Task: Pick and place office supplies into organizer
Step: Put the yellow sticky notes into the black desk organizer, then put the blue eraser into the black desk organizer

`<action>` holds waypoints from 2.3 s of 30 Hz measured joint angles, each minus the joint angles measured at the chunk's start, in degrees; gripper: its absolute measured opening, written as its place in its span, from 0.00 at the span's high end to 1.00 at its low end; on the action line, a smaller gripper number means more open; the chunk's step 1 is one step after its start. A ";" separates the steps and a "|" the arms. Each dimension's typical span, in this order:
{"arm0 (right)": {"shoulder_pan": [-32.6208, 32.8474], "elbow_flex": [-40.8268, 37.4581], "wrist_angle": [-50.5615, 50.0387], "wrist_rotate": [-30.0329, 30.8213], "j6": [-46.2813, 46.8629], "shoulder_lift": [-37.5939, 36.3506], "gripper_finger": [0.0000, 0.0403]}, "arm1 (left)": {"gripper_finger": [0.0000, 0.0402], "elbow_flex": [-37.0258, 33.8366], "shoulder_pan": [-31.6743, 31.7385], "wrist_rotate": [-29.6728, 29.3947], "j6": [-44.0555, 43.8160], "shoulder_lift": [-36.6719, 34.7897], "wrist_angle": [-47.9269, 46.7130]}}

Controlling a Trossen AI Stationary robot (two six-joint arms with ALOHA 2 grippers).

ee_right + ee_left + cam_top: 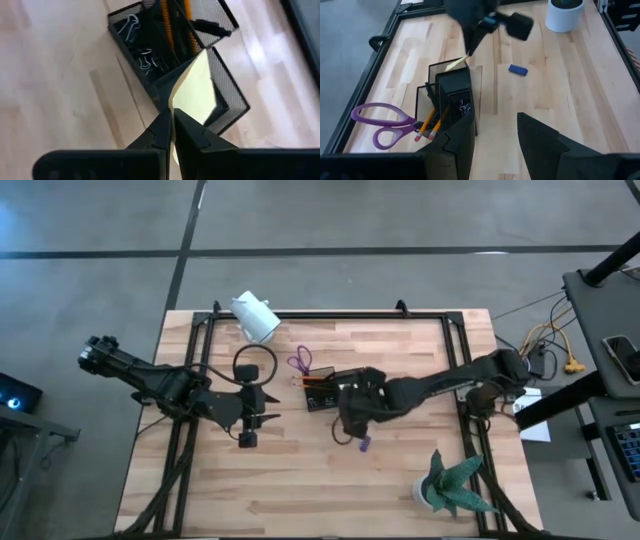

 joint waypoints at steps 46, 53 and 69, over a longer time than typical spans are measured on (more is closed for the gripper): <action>-10.00 -0.44 7.44 -7.36 -4.74 11.74 0.85 | 0.68 -0.02 0.01 -0.13 -2.97 0.00 0.65; -9.57 0.15 5.12 -7.13 -5.51 11.13 0.63 | 0.68 -0.02 0.02 -0.15 -2.97 0.00 0.65; 10.99 -5.28 3.32 -15.22 -43.02 5.86 0.54 | 0.68 -0.02 0.02 -0.15 -2.58 0.02 0.53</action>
